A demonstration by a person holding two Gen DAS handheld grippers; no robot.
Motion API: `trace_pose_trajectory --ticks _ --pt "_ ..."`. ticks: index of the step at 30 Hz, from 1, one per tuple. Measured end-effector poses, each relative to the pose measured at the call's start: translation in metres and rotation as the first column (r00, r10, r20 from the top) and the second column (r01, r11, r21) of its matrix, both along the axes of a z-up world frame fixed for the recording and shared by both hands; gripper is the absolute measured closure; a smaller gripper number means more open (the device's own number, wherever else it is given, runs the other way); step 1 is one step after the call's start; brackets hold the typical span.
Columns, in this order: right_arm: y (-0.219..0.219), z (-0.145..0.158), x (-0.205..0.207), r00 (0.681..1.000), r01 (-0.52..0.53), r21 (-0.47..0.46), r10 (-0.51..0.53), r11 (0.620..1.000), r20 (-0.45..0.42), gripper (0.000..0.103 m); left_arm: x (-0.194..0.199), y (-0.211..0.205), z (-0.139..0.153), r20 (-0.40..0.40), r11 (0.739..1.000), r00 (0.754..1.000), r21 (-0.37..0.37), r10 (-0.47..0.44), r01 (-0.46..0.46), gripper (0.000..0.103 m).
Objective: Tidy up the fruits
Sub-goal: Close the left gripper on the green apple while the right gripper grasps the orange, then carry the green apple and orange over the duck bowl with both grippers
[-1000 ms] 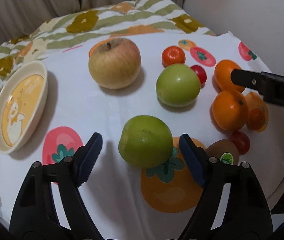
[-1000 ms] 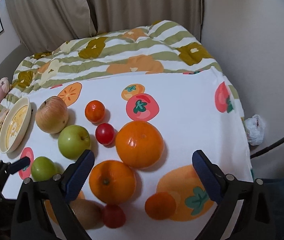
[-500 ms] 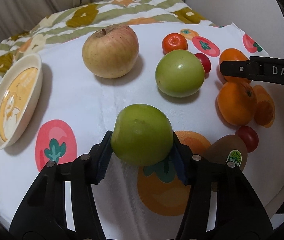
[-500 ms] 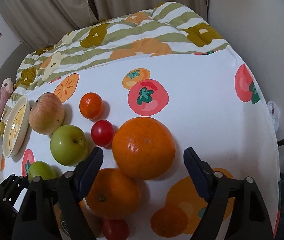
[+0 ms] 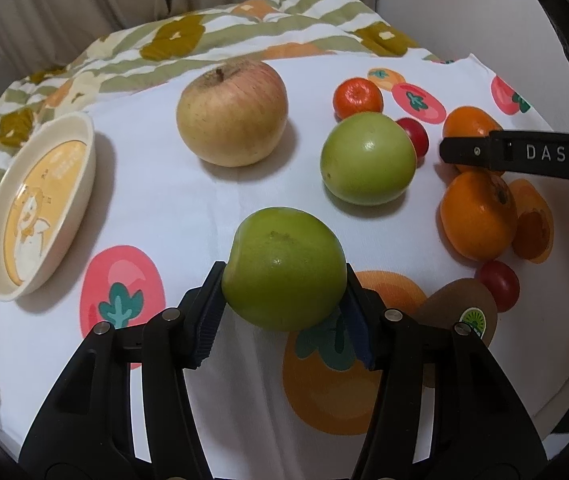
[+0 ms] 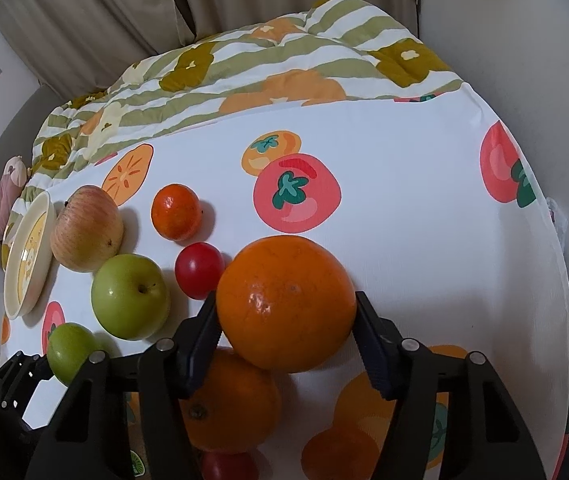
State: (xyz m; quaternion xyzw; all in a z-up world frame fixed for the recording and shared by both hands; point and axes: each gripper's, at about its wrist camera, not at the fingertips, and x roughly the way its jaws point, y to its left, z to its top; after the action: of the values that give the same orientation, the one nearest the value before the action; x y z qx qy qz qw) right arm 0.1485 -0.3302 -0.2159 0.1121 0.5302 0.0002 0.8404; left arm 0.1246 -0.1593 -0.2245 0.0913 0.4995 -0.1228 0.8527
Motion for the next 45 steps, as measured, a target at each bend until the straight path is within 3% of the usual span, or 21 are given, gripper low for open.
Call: trace_pose_trajectory --ticks 10,21,28,35,45 --pt "0.007 0.017 0.0 0.999 -0.031 0.005 0.031 0.999 0.044 0.045 -0.001 0.005 0.024 0.055 1.0 0.998 -0.013 0.023 -0.023 0.045" --pt "0.023 0.074 -0.003 0.987 -0.09 -0.009 0.09 0.996 0.135 0.045 -0.003 0.028 0.091 0.166 0.997 0.984 -0.048 0.068 -0.06 0.045" --pt "0.057 0.109 -0.002 0.974 -0.114 -0.029 0.117 0.993 0.192 0.045 0.002 0.073 0.122 0.223 0.994 0.971 -0.076 0.087 -0.072 0.045" --pt "0.119 0.129 0.004 0.965 -0.12 -0.027 0.123 0.992 0.232 0.045 0.019 0.134 0.136 0.248 0.996 0.967 -0.072 0.064 -0.047 0.045" --pt "0.216 0.112 0.03 0.972 -0.095 0.021 0.088 0.995 0.217 0.045 0.062 0.23 0.122 0.22 1.0 0.975 -0.016 -0.001 0.004 0.045"
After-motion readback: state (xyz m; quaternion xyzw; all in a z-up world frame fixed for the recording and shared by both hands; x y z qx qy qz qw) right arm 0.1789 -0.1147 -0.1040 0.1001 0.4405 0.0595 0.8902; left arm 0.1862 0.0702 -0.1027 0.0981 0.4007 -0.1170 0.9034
